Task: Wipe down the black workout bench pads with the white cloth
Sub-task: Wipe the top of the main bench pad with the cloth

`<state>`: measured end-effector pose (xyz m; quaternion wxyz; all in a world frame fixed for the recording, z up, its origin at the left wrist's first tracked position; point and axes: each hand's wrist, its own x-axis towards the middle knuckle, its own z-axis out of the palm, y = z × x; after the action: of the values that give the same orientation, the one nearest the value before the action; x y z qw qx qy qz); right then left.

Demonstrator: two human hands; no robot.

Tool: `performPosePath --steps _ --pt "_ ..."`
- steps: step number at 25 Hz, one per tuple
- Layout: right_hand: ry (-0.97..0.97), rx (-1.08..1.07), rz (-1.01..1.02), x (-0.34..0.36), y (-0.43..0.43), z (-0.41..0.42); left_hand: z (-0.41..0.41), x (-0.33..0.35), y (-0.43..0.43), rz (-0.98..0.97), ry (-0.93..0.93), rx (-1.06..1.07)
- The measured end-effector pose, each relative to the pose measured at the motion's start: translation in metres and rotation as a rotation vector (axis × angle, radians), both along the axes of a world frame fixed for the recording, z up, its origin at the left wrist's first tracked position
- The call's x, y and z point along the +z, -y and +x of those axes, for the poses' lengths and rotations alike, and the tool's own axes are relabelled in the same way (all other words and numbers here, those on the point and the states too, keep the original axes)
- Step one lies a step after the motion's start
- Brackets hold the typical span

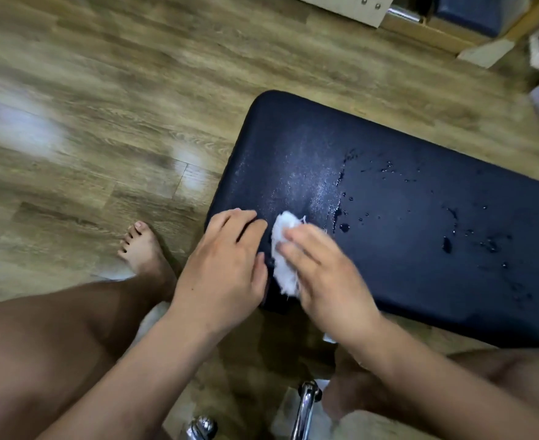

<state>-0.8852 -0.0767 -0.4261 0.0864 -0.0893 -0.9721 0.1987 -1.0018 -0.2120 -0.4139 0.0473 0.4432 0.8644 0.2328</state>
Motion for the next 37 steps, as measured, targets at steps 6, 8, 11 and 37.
performPosePath --steps 6,8,11,37 --pt "0.038 0.047 0.184 0.005 -0.037 -0.008 0.01 -0.007 -0.009 -0.116 -0.061 -0.082" --pt "0.109 -0.142 0.175 0.014 -0.086 -0.045 0.011 -0.012 -0.01 -0.15 -0.074 -0.076" --pt "0.199 -0.192 0.268 0.013 -0.157 -0.101 0.011 -0.015 -0.013 -0.139 -0.071 -0.063" --pt "0.064 -0.245 0.219 -0.002 -0.191 -0.088 0.014 0.01 -0.042 -0.43 0.011 -0.096"
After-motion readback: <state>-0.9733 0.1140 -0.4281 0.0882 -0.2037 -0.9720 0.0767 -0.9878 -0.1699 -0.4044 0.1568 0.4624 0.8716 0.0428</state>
